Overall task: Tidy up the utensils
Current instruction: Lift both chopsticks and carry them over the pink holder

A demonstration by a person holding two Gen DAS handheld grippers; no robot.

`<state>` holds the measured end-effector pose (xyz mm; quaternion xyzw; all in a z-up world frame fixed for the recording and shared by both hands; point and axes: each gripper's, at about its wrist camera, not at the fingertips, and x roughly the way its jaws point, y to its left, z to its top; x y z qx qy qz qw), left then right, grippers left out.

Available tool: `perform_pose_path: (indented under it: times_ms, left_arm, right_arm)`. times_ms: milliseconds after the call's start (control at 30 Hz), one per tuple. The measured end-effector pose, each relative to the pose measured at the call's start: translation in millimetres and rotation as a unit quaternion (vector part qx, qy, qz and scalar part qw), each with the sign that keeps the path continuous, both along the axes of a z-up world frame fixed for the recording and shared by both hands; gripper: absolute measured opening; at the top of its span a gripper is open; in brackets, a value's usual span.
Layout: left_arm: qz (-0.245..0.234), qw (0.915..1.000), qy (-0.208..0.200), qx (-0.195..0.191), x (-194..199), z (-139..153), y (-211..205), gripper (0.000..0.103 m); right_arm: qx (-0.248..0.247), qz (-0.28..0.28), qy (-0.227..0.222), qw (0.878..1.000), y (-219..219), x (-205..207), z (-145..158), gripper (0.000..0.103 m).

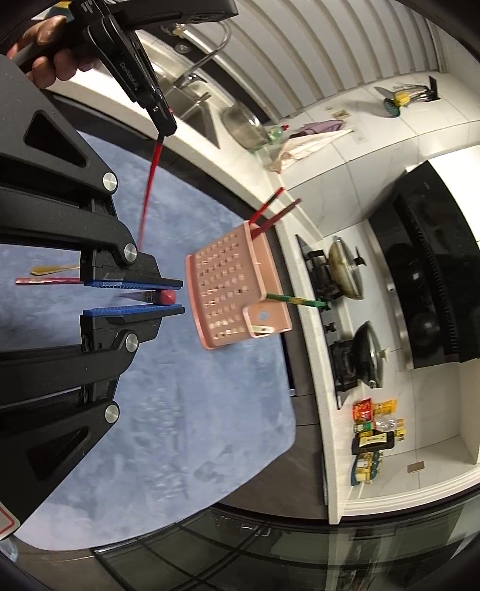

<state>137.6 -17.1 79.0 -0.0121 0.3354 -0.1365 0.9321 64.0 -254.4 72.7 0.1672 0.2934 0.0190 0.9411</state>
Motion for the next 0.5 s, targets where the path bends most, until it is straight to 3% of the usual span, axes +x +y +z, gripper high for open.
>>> perform_pose_path:
  times_ms: [500]
  left_arm:
    - [0.0,0.9985,-0.053,-0.016,35,54,-7,0.007]
  right_arm:
    - [0.035,0.002,-0.053,0.998,-19,41,49,0.008]
